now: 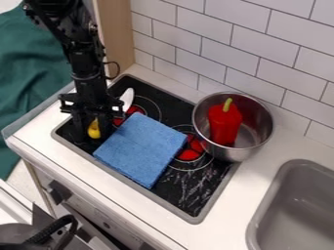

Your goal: Put the knife on the left side of the cooker

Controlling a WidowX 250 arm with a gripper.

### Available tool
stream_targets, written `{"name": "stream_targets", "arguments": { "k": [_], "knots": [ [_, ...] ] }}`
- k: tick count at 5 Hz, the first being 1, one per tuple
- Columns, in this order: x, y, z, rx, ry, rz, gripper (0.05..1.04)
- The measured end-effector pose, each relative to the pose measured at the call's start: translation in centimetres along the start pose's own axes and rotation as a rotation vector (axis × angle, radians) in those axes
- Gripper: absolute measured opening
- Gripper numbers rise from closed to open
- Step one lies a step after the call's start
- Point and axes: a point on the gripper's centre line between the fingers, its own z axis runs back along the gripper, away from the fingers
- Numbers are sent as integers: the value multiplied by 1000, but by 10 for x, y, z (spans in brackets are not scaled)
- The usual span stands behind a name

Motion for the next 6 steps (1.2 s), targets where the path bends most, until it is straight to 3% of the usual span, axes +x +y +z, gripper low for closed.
{"name": "stream_targets", "arguments": {
  "k": [4, 5, 6],
  "knots": [
    [12, 31, 1, 13, -62, -52, 462],
    [12, 30, 1, 8, -64, -57, 516],
    [11, 30, 1, 4, -55, -62, 840]
  ]
}}
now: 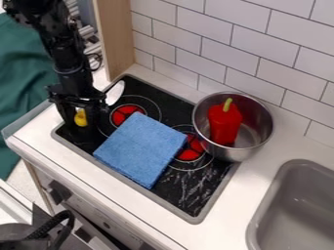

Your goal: Put the knife on the left side of the cooker

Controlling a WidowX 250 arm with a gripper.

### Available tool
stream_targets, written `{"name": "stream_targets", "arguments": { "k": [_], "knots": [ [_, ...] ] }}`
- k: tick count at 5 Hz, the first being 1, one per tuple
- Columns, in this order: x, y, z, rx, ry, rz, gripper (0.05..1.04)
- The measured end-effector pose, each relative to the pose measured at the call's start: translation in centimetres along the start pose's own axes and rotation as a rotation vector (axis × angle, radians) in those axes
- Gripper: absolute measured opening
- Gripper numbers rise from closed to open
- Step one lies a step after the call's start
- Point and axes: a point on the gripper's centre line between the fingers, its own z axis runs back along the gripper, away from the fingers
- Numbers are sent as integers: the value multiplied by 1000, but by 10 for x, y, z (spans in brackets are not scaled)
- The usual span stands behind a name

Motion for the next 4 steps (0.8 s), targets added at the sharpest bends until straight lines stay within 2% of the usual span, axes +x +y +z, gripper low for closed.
{"name": "stream_targets", "arguments": {
  "k": [1, 3, 4],
  "knots": [
    [-11, -1, 4, 16, 22, 3, 1019],
    [-19, -26, 101, 57, -220, -6, 1010],
    [-24, -43, 122, 63, -235, -31, 1010]
  ]
}}
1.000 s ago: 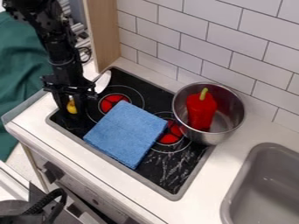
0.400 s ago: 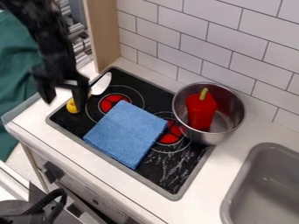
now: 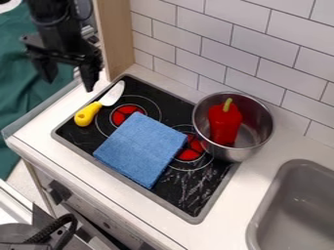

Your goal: Put the knife on the left side of the cooker

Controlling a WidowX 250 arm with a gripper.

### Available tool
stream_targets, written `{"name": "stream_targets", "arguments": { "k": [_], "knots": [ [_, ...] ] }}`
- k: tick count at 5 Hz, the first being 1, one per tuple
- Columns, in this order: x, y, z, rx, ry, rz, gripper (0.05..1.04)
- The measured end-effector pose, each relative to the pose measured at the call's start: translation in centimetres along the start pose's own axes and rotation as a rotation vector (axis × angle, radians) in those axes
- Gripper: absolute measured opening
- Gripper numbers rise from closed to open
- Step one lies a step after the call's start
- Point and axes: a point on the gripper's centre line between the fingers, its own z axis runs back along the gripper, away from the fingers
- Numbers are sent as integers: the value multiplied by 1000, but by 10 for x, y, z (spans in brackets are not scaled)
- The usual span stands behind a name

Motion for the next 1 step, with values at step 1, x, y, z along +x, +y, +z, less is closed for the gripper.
{"name": "stream_targets", "arguments": {
  "k": [1],
  "knots": [
    [-1, -9, 2, -3, 17, -20, 1010]
  ]
}}
